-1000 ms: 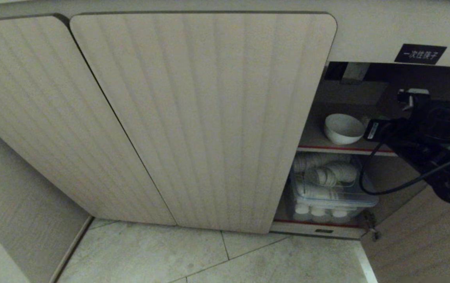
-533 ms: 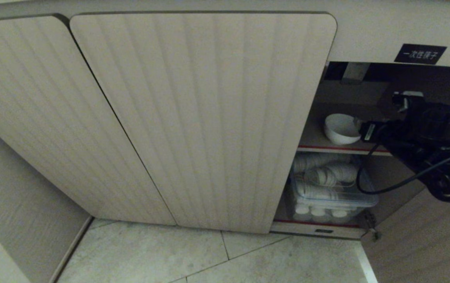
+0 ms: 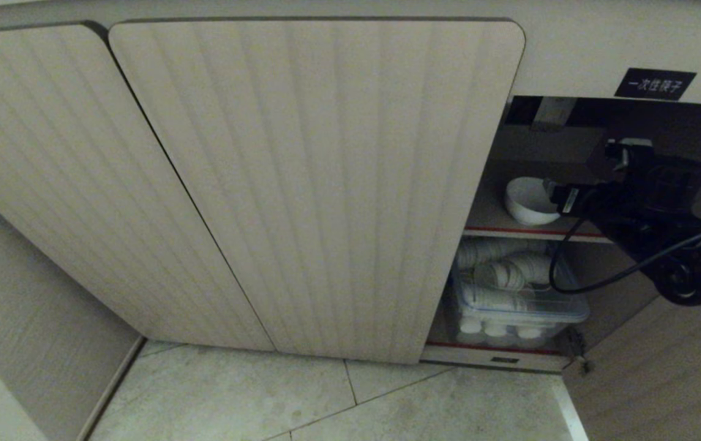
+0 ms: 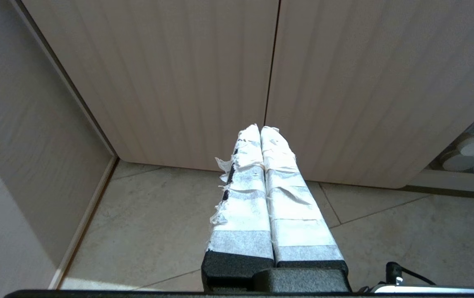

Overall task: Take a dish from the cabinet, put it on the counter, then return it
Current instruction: Take the bowl from the cabinet

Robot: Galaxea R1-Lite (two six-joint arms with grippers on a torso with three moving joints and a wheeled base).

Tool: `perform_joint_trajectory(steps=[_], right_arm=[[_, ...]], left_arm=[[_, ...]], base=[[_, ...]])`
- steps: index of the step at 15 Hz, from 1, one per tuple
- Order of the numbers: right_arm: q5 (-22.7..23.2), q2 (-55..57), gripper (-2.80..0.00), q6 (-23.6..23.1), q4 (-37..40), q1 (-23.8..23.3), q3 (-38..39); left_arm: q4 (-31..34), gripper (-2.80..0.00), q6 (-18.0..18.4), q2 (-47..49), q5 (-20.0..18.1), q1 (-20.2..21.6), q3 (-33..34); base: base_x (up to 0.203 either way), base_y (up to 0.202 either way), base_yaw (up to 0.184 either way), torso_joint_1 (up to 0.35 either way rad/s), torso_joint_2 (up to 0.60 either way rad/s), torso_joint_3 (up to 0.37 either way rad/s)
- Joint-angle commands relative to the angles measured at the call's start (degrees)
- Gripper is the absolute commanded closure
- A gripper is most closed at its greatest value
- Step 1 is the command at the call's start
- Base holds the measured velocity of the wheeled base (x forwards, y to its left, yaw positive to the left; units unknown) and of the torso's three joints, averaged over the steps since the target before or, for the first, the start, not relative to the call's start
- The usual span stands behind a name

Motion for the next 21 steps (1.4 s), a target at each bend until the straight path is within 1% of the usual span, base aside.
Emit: perform_joint_trajectory(steps=[1,5,8,16,18,21], right_arm=[[-0.07,0.36,-2.8,0.13,-0.29,-0.65,-0.28],[-0.16,1.17,-2.8,0.07,1.32,-1.28,-1.19],[-0.16,2.01,-2.8,0.06,3.91,-1.92,-3.3],[0.37,3.56,-2.8,-0.01,8.03,-1.88,-7.35],[0.37,3.75,-2.8,-0.16,11.02,-1.88,-9.27],[0.41,4.45,-2.8,-0.06,11.53,-1.83,-10.3]], left_arm=[[-0.13,0.0,-0.03,-0.02,0.02,0.01,-0.01],[-0.04,0.0,-0.03,-0.02,0.02,0.01,0.04],[-0.04,0.0,-0.03,-0.02,0.02,0.01,0.07],[-0.04,0.0,-0.03,-0.02,0.02,0.01,-0.01],[-0.04,0.0,-0.03,-0.02,0.02,0.01,0.07],[-0.04,0.0,-0.03,-0.02,0.02,0.01,-0.01]], base=[[0.0,0.0,0.0,0.0,0.0,0.0],[0.0,0.0,0.0,0.0,0.0,0.0],[0.0,0.0,0.0,0.0,0.0,0.0],[0.0,0.0,0.0,0.0,0.0,0.0],[0.0,0.0,0.0,0.0,0.0,0.0],[0.0,0.0,0.0,0.0,0.0,0.0]])
